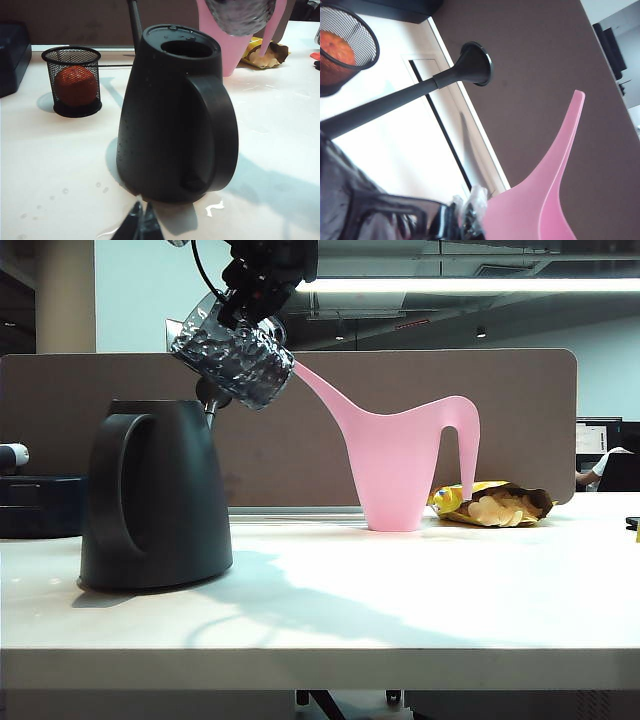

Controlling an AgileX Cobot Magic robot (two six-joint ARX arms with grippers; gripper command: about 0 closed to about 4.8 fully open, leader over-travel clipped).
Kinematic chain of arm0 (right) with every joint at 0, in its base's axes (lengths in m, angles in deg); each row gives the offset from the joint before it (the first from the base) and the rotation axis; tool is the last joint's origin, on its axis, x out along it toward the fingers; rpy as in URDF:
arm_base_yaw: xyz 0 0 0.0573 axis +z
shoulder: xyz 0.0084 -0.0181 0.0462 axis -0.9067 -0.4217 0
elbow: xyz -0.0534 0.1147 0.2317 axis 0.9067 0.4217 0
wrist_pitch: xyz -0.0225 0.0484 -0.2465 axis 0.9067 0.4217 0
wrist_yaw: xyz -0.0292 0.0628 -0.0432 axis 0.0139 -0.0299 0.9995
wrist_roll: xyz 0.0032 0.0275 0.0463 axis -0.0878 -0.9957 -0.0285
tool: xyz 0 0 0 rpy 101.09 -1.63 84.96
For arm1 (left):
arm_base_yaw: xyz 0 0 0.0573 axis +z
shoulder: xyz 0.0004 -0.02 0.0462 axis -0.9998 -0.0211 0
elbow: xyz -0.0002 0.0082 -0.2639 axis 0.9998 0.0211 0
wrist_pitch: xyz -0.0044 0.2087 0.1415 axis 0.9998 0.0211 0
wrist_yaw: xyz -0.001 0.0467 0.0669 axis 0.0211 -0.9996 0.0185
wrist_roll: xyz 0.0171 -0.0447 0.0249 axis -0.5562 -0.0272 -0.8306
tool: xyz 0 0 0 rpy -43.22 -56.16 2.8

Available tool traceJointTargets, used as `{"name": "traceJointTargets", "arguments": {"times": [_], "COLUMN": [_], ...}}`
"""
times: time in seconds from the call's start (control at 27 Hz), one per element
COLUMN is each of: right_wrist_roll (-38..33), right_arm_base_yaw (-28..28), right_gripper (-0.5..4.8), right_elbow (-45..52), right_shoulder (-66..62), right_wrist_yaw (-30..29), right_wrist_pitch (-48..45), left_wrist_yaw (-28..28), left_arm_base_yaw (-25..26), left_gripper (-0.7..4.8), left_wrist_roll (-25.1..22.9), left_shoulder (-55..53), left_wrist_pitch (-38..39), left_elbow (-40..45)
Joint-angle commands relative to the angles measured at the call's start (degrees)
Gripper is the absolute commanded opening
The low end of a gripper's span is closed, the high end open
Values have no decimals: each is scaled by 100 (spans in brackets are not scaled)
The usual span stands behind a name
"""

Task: Pour the water from the cup into the kettle.

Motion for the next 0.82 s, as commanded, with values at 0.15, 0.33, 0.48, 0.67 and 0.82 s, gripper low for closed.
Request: {"name": "traceJointTargets", "arguments": {"times": [0.15, 0.33, 0.48, 0.67, 0.82], "right_wrist_roll": [422, 831, 1298, 1425, 1711], "right_arm_base_yaw": [107, 225, 299, 315, 317], "right_gripper": [-8, -8, -8, -8, -8], "right_elbow": [-37, -238, -308, -310, -319], "right_shoulder": [-22, -304, -448, -461, -461], "right_wrist_yaw": [20, 66, 160, 179, 177], "right_wrist_pitch": [-337, -361, -363, -396, -503], "left_wrist_yaw": [2, 4, 2, 2, 2], "left_arm_base_yaw": [4, 2, 2, 4, 2], "left_gripper": [-5, -5, -5, -5, -5], "left_wrist_roll": [-24, -24, -24, -26, -26], "left_shoulder": [-4, -4, -4, -4, -4], "left_wrist_pitch": [-74, -70, -72, -74, -72], "left_elbow": [-11, -11, -11, -11, -11]}}
